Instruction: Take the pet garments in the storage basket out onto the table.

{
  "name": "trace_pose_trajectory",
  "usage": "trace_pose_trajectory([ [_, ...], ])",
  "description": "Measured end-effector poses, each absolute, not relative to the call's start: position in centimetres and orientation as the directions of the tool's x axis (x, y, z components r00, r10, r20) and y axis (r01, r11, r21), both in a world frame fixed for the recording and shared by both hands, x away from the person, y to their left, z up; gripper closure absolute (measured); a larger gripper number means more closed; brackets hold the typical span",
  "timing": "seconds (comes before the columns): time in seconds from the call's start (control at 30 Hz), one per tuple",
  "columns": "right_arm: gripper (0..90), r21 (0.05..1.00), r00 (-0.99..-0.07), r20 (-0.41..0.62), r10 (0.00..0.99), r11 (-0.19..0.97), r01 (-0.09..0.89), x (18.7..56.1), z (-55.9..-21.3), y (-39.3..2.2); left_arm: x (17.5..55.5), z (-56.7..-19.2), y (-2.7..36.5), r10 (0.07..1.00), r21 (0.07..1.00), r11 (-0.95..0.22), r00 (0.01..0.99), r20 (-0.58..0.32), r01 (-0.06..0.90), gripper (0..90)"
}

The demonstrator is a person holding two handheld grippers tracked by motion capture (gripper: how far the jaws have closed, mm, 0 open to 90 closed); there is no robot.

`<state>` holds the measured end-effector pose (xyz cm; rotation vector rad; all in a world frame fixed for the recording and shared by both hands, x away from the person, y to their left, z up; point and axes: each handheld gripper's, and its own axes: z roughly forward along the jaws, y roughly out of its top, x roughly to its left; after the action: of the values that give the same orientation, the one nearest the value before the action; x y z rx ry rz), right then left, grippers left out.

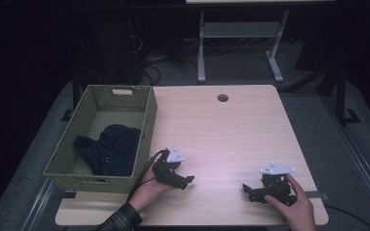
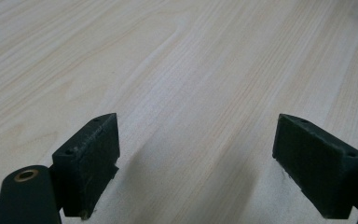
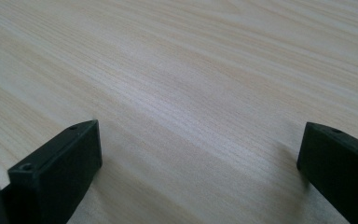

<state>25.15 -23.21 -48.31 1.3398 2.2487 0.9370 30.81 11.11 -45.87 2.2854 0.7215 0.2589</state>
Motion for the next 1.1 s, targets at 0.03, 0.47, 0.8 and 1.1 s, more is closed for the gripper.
trace_pose_trajectory([
  [0.03,0.0,0.698,-0.486,0.029,0.874,0.330,0.636,25.2,-48.3,-23.2,30.8,-45.8,11.1,0.566,0.689,-0.588,0.824,-0.024,0.424,14.2],
  [0.47,0.0,0.698,-0.486,0.030,0.874,0.330,0.636,25.2,-48.3,-23.2,31.0,-45.3,11.1,0.559,0.691,-0.589,0.829,-0.026,0.418,14.2],
  [0.8,0.0,0.697,-0.488,0.028,0.872,0.333,0.635,25.2,-48.3,-23.2,31.4,-44.2,11.3,0.555,0.708,-0.580,0.832,-0.019,0.403,14.2],
  [1.1,0.0,0.697,-0.488,0.027,0.872,0.334,0.635,25.2,-48.3,-23.2,31.4,-43.7,11.2,0.553,0.713,-0.582,0.833,-0.004,0.390,14.2],
])
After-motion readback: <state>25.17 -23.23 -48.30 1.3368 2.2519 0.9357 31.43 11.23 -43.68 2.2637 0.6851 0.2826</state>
